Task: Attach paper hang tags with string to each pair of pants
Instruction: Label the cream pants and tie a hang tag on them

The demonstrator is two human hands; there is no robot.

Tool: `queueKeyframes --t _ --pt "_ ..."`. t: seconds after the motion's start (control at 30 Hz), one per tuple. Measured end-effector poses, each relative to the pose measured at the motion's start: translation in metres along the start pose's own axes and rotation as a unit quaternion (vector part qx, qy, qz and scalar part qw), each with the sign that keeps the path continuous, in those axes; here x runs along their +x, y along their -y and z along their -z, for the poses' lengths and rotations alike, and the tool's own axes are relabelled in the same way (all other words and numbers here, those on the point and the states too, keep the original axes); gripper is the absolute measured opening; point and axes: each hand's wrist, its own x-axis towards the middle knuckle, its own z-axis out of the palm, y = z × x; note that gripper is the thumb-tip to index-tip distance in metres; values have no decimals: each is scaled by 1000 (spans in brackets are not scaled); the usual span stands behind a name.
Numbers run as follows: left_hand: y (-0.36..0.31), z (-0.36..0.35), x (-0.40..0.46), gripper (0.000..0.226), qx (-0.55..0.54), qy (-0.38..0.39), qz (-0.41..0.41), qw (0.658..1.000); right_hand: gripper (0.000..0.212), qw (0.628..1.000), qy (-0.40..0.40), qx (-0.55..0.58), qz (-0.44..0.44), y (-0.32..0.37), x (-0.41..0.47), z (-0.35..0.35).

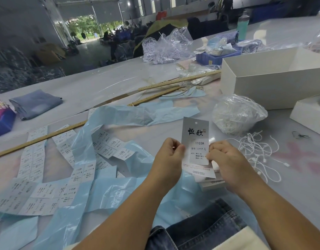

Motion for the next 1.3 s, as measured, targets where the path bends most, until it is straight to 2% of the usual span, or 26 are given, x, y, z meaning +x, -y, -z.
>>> queueKeyframes --t 0.27,0.43,0.53,0.63,0.67,0.73,0.8,1.0,1.03,1.1,1.17,1.23,1.3 --pt "2 3 1 20 -27 59 -18 998 28 998 0 -58 23 -2 -1 2" --pt "-4 -2 -6 21 -135 104 34 985 24 993 1 -103 54 -3 -3 -3" --pt "-6 -4 -7 34 -166 115 52 978 25 994 10 -93 53 -2 -4 -2" --pt "-6 -5 -9 56 -195 138 77 968 29 992 7 -110 59 -2 -6 -1" --pt "-5 -6 -10 52 -193 137 76 969 29 992 8 -112 63 -1 -7 -1" --pt "-2 -7 -9 28 -176 117 60 976 30 990 12 -116 73 -1 -8 -1" --pt "0 -7 -9 17 -161 84 58 982 38 988 6 -127 84 -2 -8 0" --pt "-1 -4 -7 13 -193 54 76 977 54 967 -78 -236 62 2 -8 6" --pt "-1 -3 -7 13 -207 60 80 973 51 968 -77 -230 65 4 -9 6" --pt "-3 -2 -8 15 -206 90 85 971 35 985 -48 -148 74 6 -10 7" --pt "-5 -7 -12 20 -180 108 90 974 34 993 -33 -88 74 6 -12 7" --pt "-6 -12 -13 24 -141 103 88 981 38 985 -70 -134 83 5 -10 13" --pt "-7 -13 -14 25 -102 80 87 988 37 958 -135 -239 81 -1 -6 25"
